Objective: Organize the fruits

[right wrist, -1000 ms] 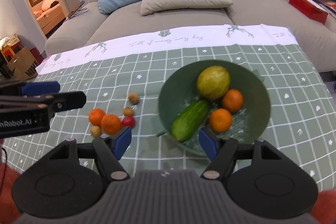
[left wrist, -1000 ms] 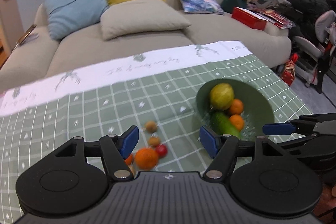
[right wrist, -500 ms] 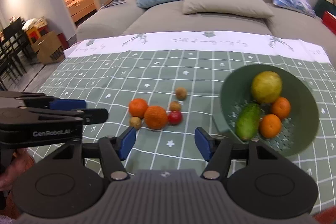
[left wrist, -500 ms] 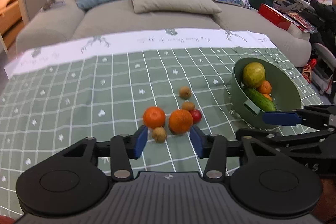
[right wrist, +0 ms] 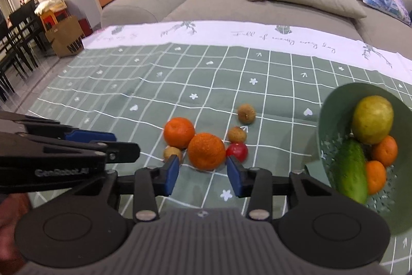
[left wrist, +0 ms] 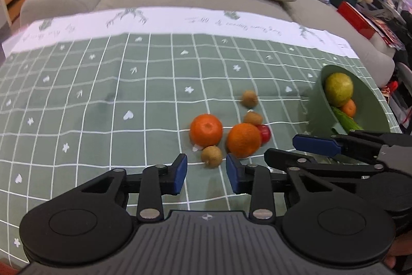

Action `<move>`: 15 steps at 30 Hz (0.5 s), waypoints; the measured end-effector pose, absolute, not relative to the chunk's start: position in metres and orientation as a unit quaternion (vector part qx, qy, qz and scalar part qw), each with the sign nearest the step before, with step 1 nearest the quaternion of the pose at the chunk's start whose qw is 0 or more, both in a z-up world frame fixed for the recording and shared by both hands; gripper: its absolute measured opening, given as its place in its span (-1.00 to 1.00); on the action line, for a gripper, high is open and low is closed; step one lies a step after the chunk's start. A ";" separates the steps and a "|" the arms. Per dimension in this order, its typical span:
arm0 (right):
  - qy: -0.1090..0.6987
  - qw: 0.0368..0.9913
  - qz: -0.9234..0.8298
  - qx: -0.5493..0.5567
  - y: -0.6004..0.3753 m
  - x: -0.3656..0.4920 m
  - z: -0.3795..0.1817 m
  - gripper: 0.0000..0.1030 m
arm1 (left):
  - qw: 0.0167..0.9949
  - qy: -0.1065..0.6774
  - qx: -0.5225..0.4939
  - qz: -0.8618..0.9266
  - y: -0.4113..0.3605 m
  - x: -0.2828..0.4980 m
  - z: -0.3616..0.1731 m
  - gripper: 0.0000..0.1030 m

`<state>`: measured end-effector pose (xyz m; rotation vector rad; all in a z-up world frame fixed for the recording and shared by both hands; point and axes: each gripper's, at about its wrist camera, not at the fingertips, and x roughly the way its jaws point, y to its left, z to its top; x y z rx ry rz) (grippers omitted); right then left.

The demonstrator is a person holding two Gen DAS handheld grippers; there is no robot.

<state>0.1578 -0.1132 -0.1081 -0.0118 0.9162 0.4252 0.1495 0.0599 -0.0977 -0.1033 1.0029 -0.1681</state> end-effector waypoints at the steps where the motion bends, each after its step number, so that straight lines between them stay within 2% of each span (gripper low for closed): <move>1: 0.442 0.874 0.202 -0.008 -0.111 0.162 -0.113 -0.24 | 0.870 0.483 -0.053 -0.082 0.062 0.153 -0.100 -0.22; 15: 0.455 0.866 0.205 -0.028 -0.088 0.196 -0.145 -0.24 | 0.856 0.506 -0.066 -0.076 0.076 0.183 -0.121 -0.22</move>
